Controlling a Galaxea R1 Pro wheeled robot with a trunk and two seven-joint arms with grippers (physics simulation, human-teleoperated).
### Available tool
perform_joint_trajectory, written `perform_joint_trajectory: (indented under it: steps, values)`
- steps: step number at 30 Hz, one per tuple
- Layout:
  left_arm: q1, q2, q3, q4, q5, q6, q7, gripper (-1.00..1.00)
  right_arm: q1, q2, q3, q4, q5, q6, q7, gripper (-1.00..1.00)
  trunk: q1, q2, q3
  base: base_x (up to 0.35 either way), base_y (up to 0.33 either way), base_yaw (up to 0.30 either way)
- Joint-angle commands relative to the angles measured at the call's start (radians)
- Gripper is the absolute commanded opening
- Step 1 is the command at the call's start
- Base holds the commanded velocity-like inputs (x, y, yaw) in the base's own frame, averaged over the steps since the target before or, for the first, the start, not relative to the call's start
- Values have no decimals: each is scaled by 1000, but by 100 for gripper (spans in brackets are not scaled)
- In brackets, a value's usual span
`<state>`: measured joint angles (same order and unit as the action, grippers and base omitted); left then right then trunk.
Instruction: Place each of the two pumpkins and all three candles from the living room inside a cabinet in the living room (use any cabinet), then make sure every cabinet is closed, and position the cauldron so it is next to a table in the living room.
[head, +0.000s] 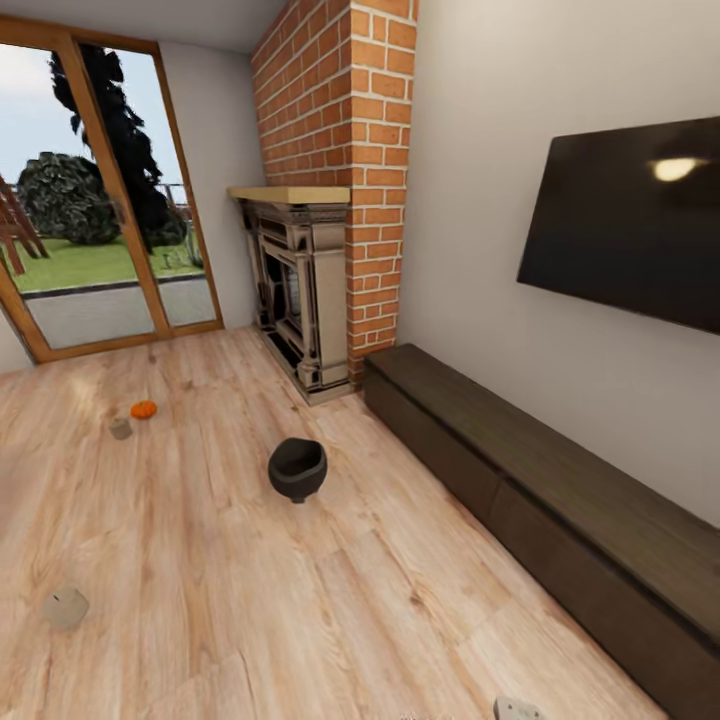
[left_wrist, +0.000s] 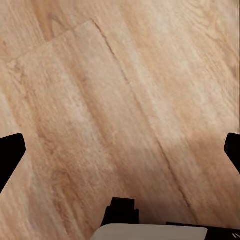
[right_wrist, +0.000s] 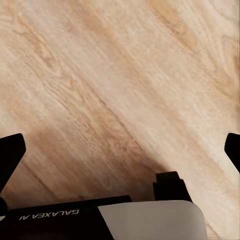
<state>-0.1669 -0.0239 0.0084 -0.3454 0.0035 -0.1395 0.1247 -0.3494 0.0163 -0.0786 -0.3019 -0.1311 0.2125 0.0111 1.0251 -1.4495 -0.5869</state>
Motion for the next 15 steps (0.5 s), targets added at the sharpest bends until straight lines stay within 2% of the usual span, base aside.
perform_joint_trajectory:
  steps: [1,15]
  values:
    - [0,0,1,0,0,-3,3,100,0,1,-8,-2,-4,5,1,100,0,0,-1,0,49,-284]
    - [0,-1,1,1,1,-3,3,100,0,1,-8,-2,-4,6,1,100,0,0,-1,0,84,-284]
